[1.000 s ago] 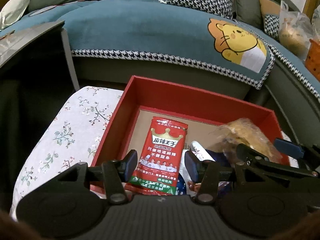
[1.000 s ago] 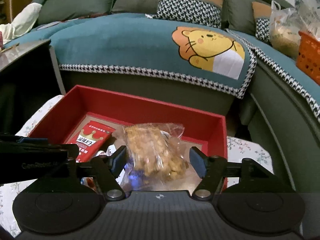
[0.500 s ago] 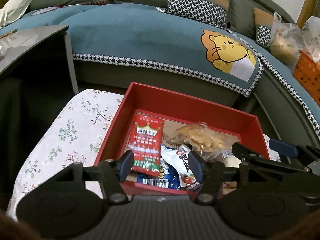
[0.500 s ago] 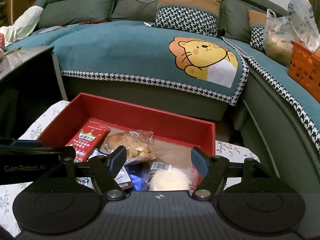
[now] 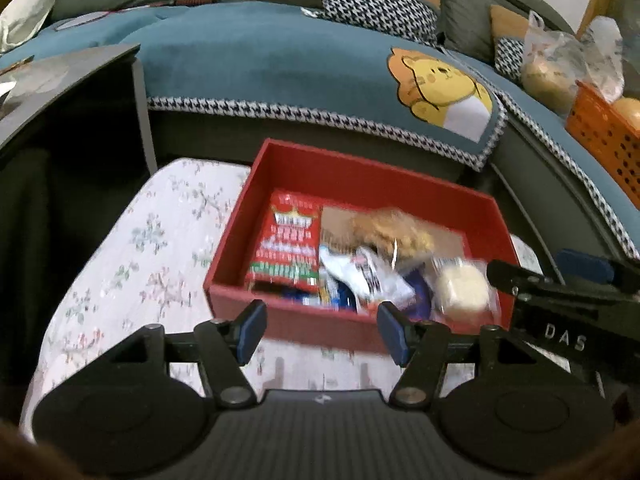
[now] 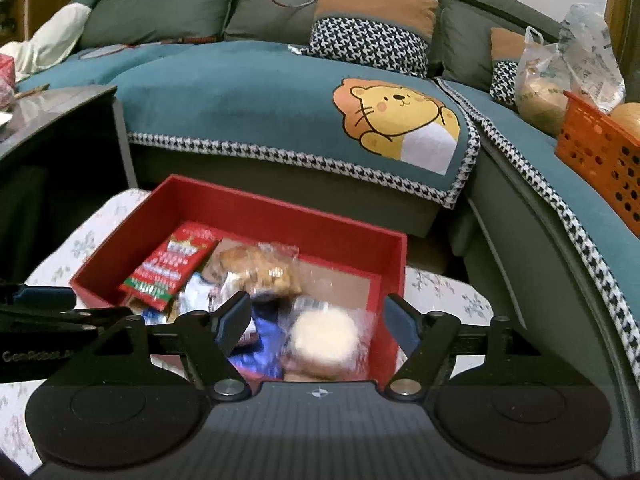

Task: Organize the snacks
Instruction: 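Move both tools back toward the remaining loose snacks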

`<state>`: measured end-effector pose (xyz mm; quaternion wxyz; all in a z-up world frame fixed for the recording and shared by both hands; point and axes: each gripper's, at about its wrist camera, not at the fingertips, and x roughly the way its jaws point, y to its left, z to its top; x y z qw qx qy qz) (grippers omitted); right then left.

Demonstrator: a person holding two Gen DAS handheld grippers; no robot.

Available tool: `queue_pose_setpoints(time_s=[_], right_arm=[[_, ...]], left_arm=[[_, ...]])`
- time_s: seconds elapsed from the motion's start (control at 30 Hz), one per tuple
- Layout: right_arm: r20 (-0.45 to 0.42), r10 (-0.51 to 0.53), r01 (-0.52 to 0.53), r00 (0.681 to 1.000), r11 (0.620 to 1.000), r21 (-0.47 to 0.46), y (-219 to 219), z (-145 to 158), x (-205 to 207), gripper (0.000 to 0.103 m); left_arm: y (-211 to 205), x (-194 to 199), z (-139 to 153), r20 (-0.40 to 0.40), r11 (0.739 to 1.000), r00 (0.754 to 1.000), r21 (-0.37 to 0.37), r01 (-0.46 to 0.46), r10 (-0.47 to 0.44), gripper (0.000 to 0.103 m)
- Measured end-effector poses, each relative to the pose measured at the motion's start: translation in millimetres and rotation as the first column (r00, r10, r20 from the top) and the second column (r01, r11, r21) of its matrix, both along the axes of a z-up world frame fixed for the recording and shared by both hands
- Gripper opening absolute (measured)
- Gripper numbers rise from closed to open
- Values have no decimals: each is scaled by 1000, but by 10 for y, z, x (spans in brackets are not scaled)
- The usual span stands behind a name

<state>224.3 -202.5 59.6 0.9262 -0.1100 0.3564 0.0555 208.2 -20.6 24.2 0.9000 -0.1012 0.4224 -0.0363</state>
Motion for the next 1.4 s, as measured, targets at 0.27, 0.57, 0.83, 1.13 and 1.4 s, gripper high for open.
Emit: queue_pose_setpoints(time_s=[0.27,0.57,0.83,1.13,1.4], right_arm=[[-70,16,-20,997,998,-63,-53,-135,-341,80],[-85,37,-41,996,998,-50,-154,-109,-710,81],[-124,39,-43,992,999,-30,-365,-145,-922,82],[-164,18,-22,986,999,-23,-625,-226,-1055,83],[-189,11,-14,982,1000,-13,-751,-283,-1094,83]], left_arm=[[-16,-461,-236,-115,999,992,-14,48,-50,81],[-52,-859,-512,-226,1000,974,-27,-1,-5,82],[-302,-938,-569,-206,1000,978,29,-11,17,95],[-130,-1100,-554,-211,991,970,-32,-132,122,95],[-195,-979,-705,-261,975,944,-31,-218,203,95]])
